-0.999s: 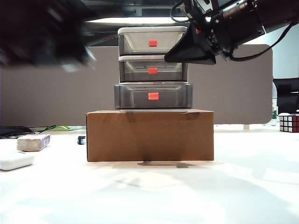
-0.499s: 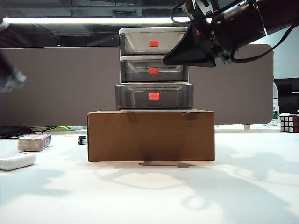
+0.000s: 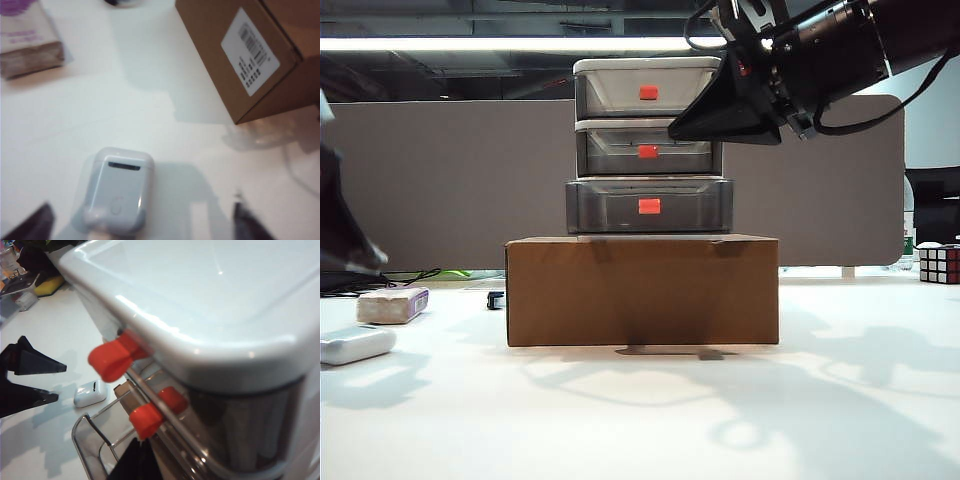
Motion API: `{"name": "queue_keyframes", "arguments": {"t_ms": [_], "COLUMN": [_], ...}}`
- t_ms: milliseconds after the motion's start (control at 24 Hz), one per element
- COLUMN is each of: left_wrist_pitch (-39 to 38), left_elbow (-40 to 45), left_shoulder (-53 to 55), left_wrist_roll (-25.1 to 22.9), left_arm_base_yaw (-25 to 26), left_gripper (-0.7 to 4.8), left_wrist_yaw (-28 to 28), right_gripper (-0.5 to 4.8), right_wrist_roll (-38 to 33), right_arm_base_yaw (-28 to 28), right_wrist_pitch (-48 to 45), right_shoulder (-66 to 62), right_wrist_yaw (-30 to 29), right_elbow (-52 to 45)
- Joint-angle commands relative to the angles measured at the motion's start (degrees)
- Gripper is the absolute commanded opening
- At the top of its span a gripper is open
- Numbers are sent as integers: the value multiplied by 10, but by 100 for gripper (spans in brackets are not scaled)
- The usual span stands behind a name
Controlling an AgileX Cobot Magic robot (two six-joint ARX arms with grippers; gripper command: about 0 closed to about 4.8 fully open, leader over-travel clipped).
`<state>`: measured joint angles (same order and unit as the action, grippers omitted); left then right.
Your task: Open the third layer of the drawer on the table, pick up the earphone case on the table and put it in, and finally close the drawer.
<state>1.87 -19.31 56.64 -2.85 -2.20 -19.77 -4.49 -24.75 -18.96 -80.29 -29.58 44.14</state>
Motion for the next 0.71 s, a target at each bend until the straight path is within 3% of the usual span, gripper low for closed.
{"name": "queue_keyframes", "arguments": {"t_ms": [42, 125, 291, 708], "left_wrist_pitch": [64, 126, 168, 206], "left_elbow": [-1, -1, -1, -1], "left_shoulder": [51, 115, 164, 245], "left_wrist_roll": [-17, -40, -53, -78], "left_arm_base_yaw": [2, 2, 2, 1], "left_gripper": [479, 479, 479, 479], "left_wrist_yaw": [-2, 0, -7, -17], "right_gripper": [-5, -5, -5, -5], "right_wrist_roll": [0, 0, 3, 5], "right_arm_base_yaw": [0, 0, 0, 1], "right_wrist_pitch": [-5, -4, 0, -1], "right_shoulder": [2, 2, 2, 2], "right_wrist_yaw": [-1, -1, -1, 1], "right_elbow": [3, 3, 3, 3]}}
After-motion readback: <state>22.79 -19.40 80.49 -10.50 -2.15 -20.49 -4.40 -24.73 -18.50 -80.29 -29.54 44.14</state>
